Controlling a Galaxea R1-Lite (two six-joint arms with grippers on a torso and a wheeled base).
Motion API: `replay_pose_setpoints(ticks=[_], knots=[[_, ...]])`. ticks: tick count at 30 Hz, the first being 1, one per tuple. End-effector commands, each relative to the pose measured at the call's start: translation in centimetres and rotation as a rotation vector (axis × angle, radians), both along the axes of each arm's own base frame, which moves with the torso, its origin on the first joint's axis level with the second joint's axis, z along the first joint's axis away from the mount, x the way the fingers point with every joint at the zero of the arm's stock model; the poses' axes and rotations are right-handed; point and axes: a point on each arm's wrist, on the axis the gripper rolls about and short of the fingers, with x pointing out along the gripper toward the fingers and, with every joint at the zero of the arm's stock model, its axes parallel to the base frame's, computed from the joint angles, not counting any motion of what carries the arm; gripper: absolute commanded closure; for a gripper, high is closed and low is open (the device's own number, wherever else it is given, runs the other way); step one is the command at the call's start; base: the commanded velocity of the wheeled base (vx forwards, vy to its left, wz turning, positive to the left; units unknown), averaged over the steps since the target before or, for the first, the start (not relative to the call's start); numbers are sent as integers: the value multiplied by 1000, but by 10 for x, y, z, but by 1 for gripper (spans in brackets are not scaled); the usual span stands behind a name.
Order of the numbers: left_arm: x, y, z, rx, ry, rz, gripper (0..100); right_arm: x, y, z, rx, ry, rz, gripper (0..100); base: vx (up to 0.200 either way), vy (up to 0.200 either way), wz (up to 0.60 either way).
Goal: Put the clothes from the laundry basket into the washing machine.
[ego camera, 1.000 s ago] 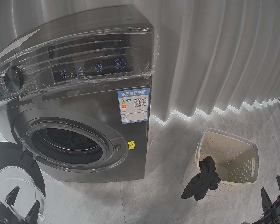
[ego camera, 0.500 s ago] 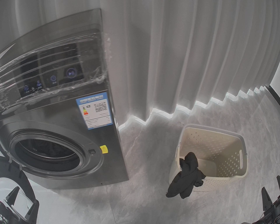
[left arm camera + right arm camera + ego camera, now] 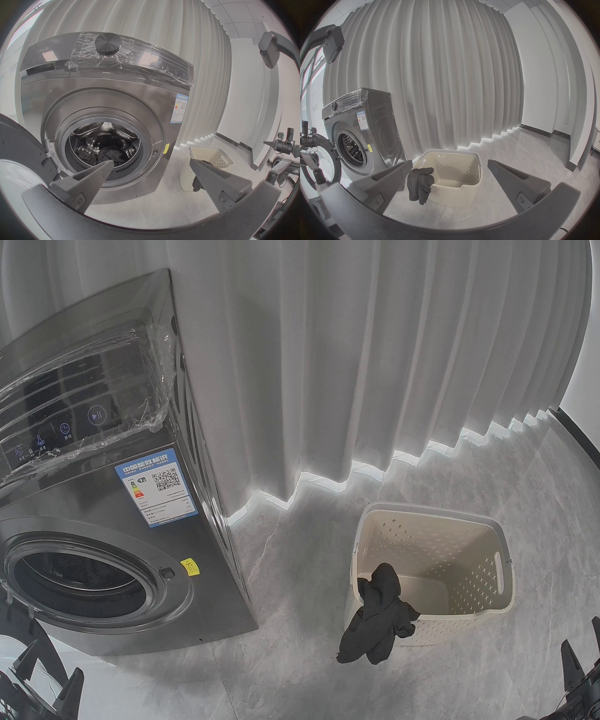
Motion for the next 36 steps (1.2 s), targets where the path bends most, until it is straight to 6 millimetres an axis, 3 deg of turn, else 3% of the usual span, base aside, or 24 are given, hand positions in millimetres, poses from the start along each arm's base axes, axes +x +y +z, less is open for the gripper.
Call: replay_pose_setpoints(ticks=[1,36], knots=[[1,0,-5,4,22,-1,0,1,0,-5,0,12,0,0,0,0,0],[2,0,-5,2,23,10,0,1,0,-5,-13,11,10,0,0,0,0]])
